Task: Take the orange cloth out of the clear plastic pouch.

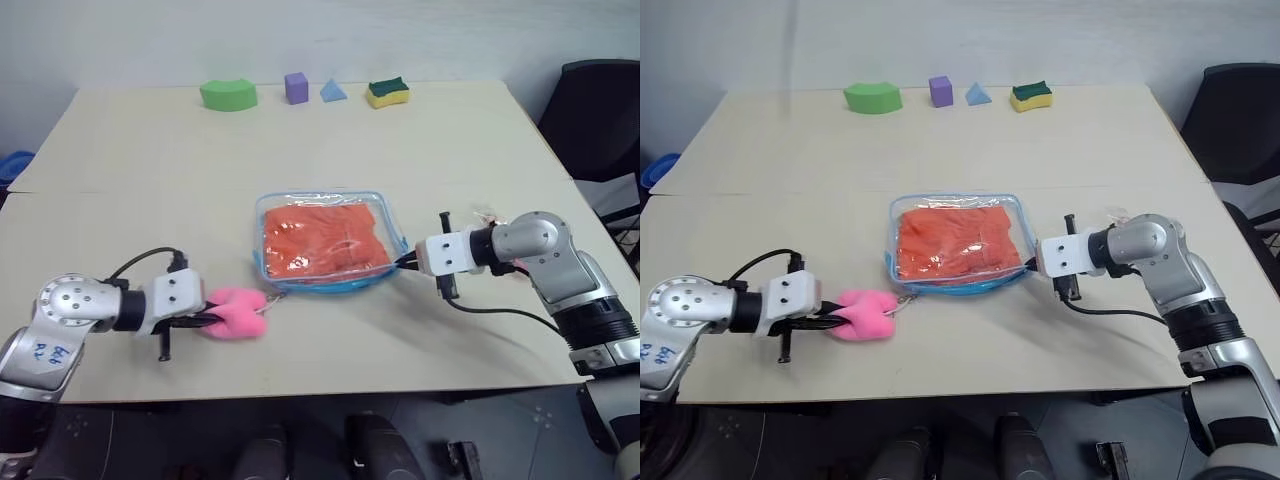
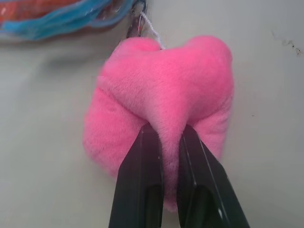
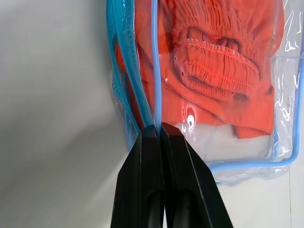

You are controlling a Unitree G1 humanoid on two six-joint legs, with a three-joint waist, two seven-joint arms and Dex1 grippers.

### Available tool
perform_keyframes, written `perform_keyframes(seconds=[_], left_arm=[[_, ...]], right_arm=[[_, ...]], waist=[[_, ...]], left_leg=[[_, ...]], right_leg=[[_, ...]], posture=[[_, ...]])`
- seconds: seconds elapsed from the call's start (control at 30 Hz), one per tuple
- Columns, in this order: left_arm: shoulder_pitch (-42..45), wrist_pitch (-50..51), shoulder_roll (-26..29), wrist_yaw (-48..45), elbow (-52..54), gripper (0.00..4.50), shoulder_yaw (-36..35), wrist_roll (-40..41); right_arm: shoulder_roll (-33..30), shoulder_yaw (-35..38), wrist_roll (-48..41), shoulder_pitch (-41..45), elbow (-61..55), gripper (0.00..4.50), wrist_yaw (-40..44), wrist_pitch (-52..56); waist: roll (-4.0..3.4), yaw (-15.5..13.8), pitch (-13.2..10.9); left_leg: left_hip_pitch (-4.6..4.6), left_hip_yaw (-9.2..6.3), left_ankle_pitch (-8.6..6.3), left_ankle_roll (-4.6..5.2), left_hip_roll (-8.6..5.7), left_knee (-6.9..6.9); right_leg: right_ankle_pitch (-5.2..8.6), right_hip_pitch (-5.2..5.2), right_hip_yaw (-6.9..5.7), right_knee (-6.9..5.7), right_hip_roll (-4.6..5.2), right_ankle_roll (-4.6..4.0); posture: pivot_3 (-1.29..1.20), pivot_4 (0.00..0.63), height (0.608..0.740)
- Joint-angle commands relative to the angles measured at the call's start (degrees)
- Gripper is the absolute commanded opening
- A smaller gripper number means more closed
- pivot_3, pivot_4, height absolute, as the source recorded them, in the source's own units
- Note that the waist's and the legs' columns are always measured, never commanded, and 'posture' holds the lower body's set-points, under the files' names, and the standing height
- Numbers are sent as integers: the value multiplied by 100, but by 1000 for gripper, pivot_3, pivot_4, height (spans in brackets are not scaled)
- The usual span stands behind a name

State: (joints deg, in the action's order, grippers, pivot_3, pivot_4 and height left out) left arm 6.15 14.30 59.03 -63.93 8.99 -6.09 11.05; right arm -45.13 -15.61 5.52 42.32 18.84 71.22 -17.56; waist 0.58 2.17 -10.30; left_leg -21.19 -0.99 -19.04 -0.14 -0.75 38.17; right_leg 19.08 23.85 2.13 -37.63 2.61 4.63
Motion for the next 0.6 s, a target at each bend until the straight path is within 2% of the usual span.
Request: perform_keyframes(seconds=[0.03, 0.2, 0.4, 0.47, 0.5, 0.6], left_arm=[[-179, -154, 342, 11, -658, 30, -629, -66], [41, -375, 434, 133, -1307, 30, -790, -88], [96, -78, 125, 180, -946, 30, -605, 134], [7, 179, 28, 79, -723, 756, -649, 368], [-93, 289, 29, -20, -578, 975, -703, 490], [-230, 580, 55, -8, -340, 1922, -942, 703]], right_arm=[[-206, 214, 28, 191, 130, 0, -84, -138], [-311, 238, -30, 130, 173, 0, -53, -235], [-226, 234, -114, 70, 27, 0, -69, 18], [-202, 265, -212, 31, -100, 452, -30, 290], [-210, 289, -254, -11, -190, 635, -14, 389], [-248, 452, -420, -221, -560, 1636, -77, 721]], waist=[[0, 10, 0], [0, -23, -1], [0, -42, -1], [0, -45, -1], [0, -45, 0], [0, -48, 0]], left_leg=[[1, 0, 0, 0, 0, -2], [-3, 0, -2, 3, -1, 0], [-9, 0, 0, -2, -1, -1], [-10, 0, 1, -3, -1, 0], [-10, 0, 2, -4, -1, 0], [-10, -1, 1, -4, 0, -1]], right_leg=[[1, 1, 0, -1, 0, -1], [1, 1, -3, 0, 3, -2], [1, 2, -4, -8, 3, -2], [1, 2, -4, -9, 4, -2], [1, 2, -4, -10, 4, -2], [1, 2, -3, -10, 4, -2]], posture=[[0, 150, 740], [0, 150, 740], [0, 150, 740], [0, 150, 740], [0, 150, 740], [0, 150, 740]])
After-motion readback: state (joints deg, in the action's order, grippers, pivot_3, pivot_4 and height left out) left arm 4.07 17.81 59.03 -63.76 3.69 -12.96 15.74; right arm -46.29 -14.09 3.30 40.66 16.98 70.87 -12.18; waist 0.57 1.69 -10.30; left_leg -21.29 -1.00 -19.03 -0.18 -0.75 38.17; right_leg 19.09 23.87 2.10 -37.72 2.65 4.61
